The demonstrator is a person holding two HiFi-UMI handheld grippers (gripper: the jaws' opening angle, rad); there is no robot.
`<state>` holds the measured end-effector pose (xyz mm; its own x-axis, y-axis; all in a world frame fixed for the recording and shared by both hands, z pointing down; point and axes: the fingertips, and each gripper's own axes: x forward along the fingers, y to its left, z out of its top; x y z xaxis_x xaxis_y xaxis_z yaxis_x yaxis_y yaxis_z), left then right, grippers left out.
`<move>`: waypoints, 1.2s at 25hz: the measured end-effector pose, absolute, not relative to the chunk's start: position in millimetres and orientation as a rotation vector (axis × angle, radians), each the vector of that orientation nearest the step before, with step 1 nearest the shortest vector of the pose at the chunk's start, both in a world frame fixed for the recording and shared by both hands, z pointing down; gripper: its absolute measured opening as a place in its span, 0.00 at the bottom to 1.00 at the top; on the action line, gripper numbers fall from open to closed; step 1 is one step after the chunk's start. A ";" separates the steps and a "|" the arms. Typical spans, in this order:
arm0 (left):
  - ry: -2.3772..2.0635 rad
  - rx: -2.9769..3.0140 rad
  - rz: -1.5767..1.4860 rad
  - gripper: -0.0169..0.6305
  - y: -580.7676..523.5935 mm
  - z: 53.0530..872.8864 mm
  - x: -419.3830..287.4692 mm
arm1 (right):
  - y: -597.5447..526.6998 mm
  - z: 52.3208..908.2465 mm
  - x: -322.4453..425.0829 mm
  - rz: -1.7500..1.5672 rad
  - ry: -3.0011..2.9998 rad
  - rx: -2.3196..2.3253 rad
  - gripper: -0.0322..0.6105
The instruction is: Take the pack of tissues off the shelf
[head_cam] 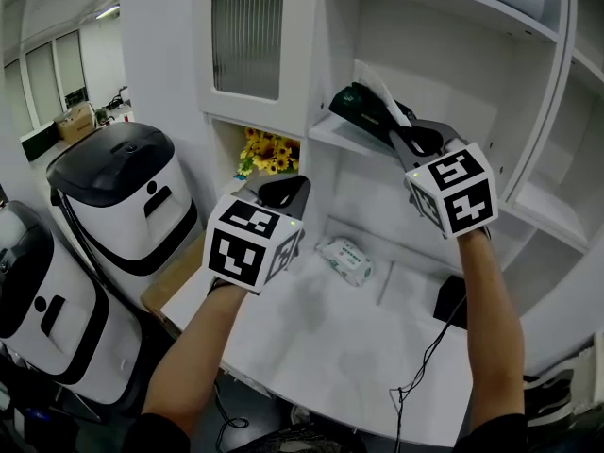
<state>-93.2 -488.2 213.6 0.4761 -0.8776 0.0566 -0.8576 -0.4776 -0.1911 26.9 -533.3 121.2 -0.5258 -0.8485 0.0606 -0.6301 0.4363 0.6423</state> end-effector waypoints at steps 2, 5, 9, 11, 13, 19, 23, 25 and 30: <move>1.542 -2.567 -0.214 0.04 -479.0 212.9 -101.2 | -520.9 119.3 18.1 -0.816 -2.339 1.247 0.10; 1.579 -2.552 -0.197 0.04 -464.7 214.6 -115.8 | -501.9 121.4 4.1 -0.832 -2.365 1.225 0.10; 1.635 -2.520 -0.203 0.04 -442.6 220.3 -138.4 | -474.5 125.1 -15.7 -0.842 -2.416 1.204 0.10; 1.670 -2.497 -0.212 0.04 -429.8 223.2 -151.8 | -460.4 127.6 -28.5 -0.843 -2.458 1.186 0.10; 1.707 -2.475 -0.216 0.04 -415.9 225.8 -165.8 | -446.9 131.0 -41.4 -0.842 -2.499 1.166 0.10; 1.848 -2.403 -0.226 0.04 -371.0 242.5 -211.4 | -411.7 152.8 -80.7 -0.803 -2.619 1.095 0.10; 1.922 -2.356 -0.243 0.04 -347.4 254.3 -237.1 | -392.7 172.3 -109.9 -0.764 -2.692 1.041 0.10; 1.964 -2.327 -0.249 0.04 -335.9 259.6 -250.0 | -383.4 181.4 -125.9 -0.737 -2.736 1.013 0.10; 2.041 -2.248 -0.268 0.04 -309.5 273.3 -275.3 | -360.0 204.9 -162.0 -0.651 -2.840 0.952 0.10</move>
